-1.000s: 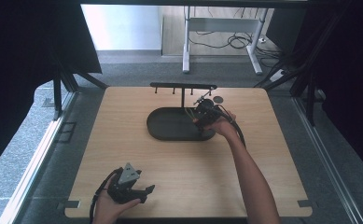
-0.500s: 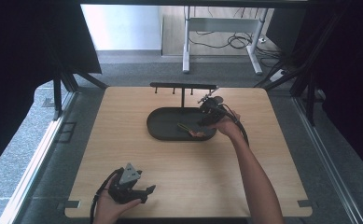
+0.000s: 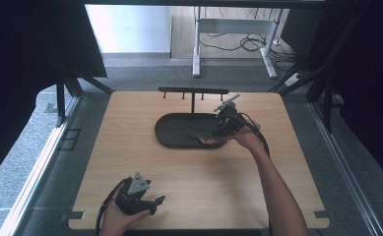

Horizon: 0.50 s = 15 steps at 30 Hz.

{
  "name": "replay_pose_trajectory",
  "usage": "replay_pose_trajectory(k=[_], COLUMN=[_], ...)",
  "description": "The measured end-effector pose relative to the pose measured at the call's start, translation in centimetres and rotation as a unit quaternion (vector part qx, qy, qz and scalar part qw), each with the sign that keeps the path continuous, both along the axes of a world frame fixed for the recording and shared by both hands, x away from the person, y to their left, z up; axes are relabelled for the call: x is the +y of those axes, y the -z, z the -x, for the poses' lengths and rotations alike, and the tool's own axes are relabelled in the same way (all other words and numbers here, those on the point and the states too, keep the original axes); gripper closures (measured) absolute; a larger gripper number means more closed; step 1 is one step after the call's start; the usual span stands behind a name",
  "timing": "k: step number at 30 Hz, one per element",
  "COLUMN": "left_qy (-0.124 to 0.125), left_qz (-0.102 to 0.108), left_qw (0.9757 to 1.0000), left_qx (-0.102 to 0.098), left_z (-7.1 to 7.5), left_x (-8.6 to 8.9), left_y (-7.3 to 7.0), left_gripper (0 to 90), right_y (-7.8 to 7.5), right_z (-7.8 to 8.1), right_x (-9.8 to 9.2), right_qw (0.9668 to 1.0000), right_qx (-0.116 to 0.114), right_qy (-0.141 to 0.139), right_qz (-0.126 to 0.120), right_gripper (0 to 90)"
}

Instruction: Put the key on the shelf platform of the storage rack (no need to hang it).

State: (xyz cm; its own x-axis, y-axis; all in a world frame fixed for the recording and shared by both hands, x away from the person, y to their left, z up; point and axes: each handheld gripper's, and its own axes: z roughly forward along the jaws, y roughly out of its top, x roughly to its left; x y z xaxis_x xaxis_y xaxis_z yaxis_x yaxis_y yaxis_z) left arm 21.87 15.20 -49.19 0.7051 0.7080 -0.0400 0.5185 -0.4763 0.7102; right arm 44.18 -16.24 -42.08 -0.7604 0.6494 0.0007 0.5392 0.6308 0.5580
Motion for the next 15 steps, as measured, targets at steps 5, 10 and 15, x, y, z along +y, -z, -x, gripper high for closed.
replay_pose_trajectory(k=[5, 10, 15], left_qy=[-0.001, -0.001, -0.001], left_qz=[0.000, -0.004, -0.006], left_qw=[1.0000, 1.0000, 1.0000], left_qx=[0.001, 0.000, 0.000], left_z=[0.0, 0.0, 0.0], left_x=[-0.1, -0.2, -0.3], left_y=[0.1, 0.0, 0.1], left_gripper=[27.5, 27.5, 27.5], right_y=[-0.3, -0.3, -0.1], right_z=[1.4, 3.1, 4.8], right_x=[-1.0, -2.4, -4.1], right_qw=[0.9999, 0.9996, 0.9989], right_qx=[-0.006, -0.011, -0.017], right_qy=[0.000, 0.002, 0.004], right_qz=[-0.011, -0.026, -0.044], right_gripper=[57.5, 56.3, 55.4])
